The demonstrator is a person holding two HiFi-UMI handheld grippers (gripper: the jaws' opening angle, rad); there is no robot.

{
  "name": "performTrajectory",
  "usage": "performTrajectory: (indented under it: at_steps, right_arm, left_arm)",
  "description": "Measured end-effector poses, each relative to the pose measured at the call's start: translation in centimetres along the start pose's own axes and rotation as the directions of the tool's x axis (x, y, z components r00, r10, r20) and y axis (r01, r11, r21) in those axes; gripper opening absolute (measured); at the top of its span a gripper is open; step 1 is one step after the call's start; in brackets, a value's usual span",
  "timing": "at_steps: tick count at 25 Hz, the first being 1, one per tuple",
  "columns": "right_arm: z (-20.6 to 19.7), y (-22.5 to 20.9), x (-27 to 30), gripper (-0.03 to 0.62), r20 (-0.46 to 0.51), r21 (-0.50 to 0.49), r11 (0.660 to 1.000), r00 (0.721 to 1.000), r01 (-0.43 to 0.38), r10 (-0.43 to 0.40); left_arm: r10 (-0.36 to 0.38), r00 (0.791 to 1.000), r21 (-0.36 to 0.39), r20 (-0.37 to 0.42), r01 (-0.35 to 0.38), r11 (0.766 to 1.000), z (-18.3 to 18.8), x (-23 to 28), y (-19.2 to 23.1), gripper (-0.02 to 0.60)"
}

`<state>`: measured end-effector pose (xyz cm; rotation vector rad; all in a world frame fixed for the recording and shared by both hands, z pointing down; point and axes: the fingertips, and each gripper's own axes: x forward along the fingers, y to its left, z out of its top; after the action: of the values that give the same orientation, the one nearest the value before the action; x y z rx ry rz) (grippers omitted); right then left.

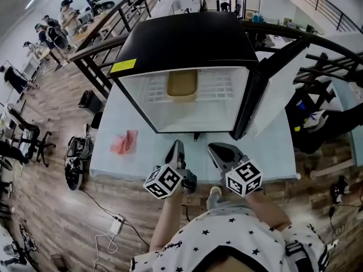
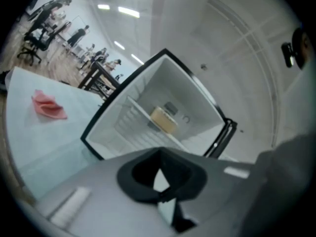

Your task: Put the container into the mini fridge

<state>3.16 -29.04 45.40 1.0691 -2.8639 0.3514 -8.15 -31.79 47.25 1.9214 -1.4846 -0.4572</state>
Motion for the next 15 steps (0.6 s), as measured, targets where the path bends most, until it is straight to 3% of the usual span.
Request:
performTrajectory:
  at_steps: [8,15]
  right_arm:
    - [-1.7,3.6,-3.9,0.021,-0.009,0.009,1.000,1.000,0.013,-0.012]
    - [-3.4,7.0,-7.0,0.021,-0.009,0.013,1.000,1.000,0.011,-0.011]
  left_arm:
    - [0.011,0.995,0.113,-0.101,0.001,0.994,-4.1,-5.4,-1.3,0.005]
    - [0.023,0.987,0.228,-0.159,0.014,0.974,-7.2,-10.2,-2.6,0.005]
